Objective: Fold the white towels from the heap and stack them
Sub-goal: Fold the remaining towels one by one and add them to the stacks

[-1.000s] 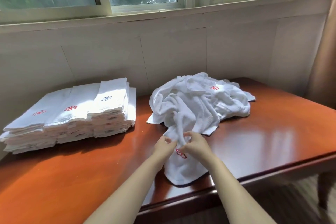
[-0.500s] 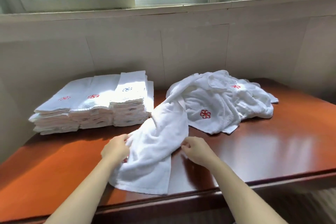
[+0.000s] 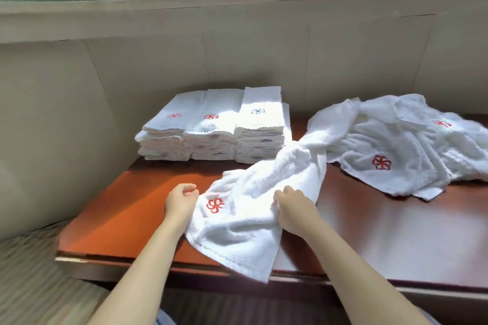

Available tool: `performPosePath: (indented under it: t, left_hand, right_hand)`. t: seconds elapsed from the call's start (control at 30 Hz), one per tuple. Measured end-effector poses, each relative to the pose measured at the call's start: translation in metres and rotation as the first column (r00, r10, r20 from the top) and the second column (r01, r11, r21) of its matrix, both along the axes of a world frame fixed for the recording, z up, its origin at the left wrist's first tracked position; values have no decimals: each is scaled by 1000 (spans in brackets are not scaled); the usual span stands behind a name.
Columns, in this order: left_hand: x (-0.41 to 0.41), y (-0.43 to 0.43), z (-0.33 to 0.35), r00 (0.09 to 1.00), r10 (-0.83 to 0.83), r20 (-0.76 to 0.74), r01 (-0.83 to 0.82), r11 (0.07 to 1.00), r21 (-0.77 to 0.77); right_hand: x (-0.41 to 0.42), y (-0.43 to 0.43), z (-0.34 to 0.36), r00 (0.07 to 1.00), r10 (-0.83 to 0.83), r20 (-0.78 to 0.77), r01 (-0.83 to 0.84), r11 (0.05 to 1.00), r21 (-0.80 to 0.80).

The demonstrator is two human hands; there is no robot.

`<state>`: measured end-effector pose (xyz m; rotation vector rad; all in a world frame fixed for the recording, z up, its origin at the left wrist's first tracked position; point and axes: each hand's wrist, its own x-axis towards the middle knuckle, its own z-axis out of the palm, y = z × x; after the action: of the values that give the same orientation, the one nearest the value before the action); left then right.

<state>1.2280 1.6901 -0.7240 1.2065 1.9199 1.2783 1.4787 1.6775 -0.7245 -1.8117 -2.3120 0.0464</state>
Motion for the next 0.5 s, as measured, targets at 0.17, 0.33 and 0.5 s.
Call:
performPosePath:
  t: [0.17, 0.33, 0.5]
  left_hand:
    - [-2, -20, 13, 863, -119, -491, 175, 982, 68]
    - [45, -54, 15, 501, -615, -609, 675, 718, -170]
    - [77, -58, 8, 322, -560, -763, 515, 780, -355]
  right_hand:
    - [-1, 10, 5, 1000, -7, -15, 6, 998, -56]
    - [7, 16, 14, 990, -10, -138, -14, 986, -166]
    - [8, 7, 28, 968, 54, -243, -122, 954, -275]
